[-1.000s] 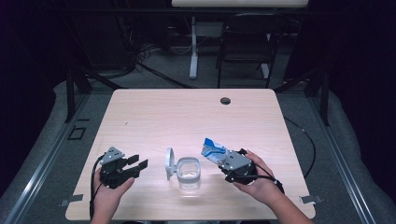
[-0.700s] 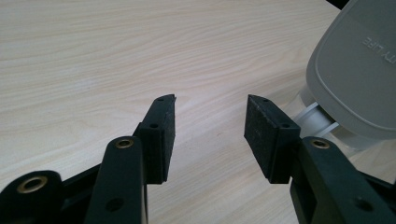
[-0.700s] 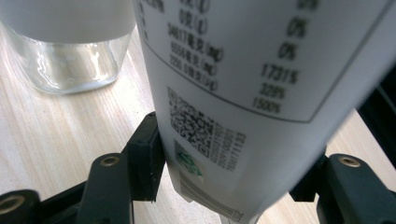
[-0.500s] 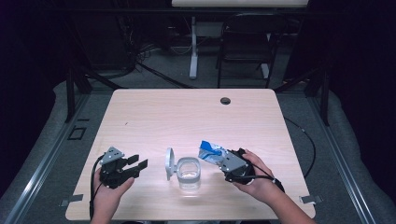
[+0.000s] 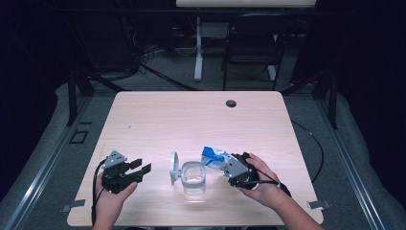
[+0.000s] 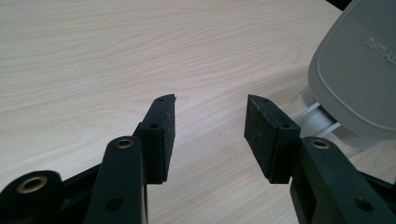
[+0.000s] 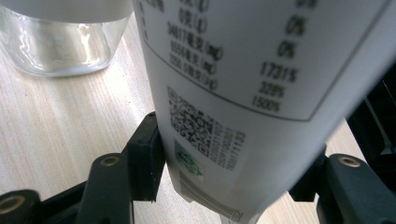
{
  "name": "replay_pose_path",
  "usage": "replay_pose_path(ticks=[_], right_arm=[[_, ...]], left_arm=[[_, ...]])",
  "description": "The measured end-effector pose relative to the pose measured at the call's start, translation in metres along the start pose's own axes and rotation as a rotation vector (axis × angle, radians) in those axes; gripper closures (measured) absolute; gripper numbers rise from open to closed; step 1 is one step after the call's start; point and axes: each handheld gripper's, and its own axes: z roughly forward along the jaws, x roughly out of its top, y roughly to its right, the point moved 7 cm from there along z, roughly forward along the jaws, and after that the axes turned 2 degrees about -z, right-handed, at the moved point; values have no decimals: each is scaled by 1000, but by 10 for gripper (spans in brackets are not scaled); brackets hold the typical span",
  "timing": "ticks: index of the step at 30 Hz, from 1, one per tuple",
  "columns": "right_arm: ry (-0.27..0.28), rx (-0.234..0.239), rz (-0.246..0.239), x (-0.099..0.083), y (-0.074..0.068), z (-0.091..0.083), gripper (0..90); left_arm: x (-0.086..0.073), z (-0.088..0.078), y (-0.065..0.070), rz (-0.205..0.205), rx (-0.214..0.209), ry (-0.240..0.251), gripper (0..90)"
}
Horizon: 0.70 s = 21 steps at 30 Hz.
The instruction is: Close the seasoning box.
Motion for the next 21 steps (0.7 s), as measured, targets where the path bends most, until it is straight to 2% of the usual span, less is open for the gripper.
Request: replay_pose_path(ticks=[2,5,9,15,21], right_arm=[[11,1,7,1,-2,1,410],[-3,-1,-12,1,-1,0,410],[-4,-3,-10,1,-1,1,410],[-19,-15,-37,-1,-1,2,411],[-8,-20,-47,0,-3,3,411]], left_arm=[[0,0,0,-1,-1,0,534],[0,0,0,-1,-1,-1,534],[0,0,0,0,-2,1,534],[0,0,0,0,1,7,534],[0,0,0,3,0,4,534]])
